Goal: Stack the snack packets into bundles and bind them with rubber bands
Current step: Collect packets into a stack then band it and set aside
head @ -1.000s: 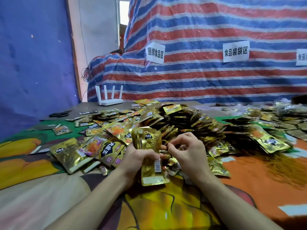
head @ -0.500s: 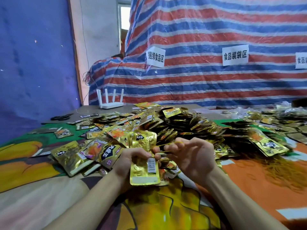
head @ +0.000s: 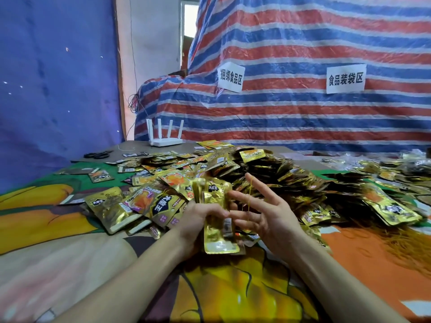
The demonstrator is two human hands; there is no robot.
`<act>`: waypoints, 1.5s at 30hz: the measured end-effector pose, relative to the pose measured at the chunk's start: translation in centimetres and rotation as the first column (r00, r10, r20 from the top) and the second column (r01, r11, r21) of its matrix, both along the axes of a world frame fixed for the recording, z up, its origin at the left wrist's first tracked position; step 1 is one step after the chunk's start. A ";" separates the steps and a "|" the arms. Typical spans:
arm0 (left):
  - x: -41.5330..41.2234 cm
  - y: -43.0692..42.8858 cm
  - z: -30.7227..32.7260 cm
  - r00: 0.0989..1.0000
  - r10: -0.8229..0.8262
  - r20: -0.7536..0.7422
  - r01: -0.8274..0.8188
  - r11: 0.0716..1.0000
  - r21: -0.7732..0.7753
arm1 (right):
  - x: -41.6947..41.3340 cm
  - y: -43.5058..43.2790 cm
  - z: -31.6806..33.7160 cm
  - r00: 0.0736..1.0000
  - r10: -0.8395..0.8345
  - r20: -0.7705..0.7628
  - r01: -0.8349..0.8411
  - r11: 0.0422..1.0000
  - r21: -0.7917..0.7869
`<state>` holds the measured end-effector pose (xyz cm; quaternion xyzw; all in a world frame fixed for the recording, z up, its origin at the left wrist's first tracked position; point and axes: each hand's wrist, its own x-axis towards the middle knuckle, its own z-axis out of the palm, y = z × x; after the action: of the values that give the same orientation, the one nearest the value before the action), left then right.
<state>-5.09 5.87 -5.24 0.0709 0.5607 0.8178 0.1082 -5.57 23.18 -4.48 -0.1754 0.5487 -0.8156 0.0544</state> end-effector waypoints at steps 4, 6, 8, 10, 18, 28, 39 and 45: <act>0.0 -0.2 0.1 0.988 0.150 -0.037 -0.145 0.983 0.109 | 0.4 0.0 -0.5 0.992 -0.074 -0.101 0.080 0.996 0.050; -0.1 -0.3 0.1 0.974 0.220 -0.063 -0.210 0.969 0.132 | 0.7 -0.3 -0.6 0.974 -0.120 -0.190 0.144 0.982 0.120; -0.4 -0.5 0.2 0.948 0.303 -0.096 -0.287 0.946 0.151 | 1.0 -0.5 -0.6 0.949 -0.158 -0.274 0.214 0.958 0.189; -0.6 -0.7 0.5 0.908 0.390 -0.153 -0.366 0.916 0.165 | 1.3 -0.7 -0.4 0.931 -0.175 -0.321 0.262 0.932 0.251; -0.6 -0.3 0.9 0.859 0.464 -0.216 -0.430 0.883 0.188 | 2.8 -4.8 -1.1 0.802 -0.185 -0.568 0.474 0.775 0.417; -0.2 -0.1 1.0 0.993 0.055 -0.104 -0.014 0.934 0.356 | 2.2 -5.8 -2.0 0.756 -0.285 -0.590 0.489 0.844 0.219; 0.5 -0.4 0.5 0.991 0.026 -0.130 -0.010 0.993 0.121 | 2.3 -4.8 -2.3 0.737 -0.299 -0.606 0.533 0.808 0.251; 0.3 -0.4 0.6 0.992 0.073 -0.101 -0.049 0.974 0.223 | 2.8 -4.4 -1.6 0.829 -0.250 -0.500 0.424 0.865 0.270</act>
<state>-4.76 5.46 -4.67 0.1093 0.4738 0.8727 0.0442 -2.75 18.74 -6.09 -0.2437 0.7119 -0.6309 -0.1889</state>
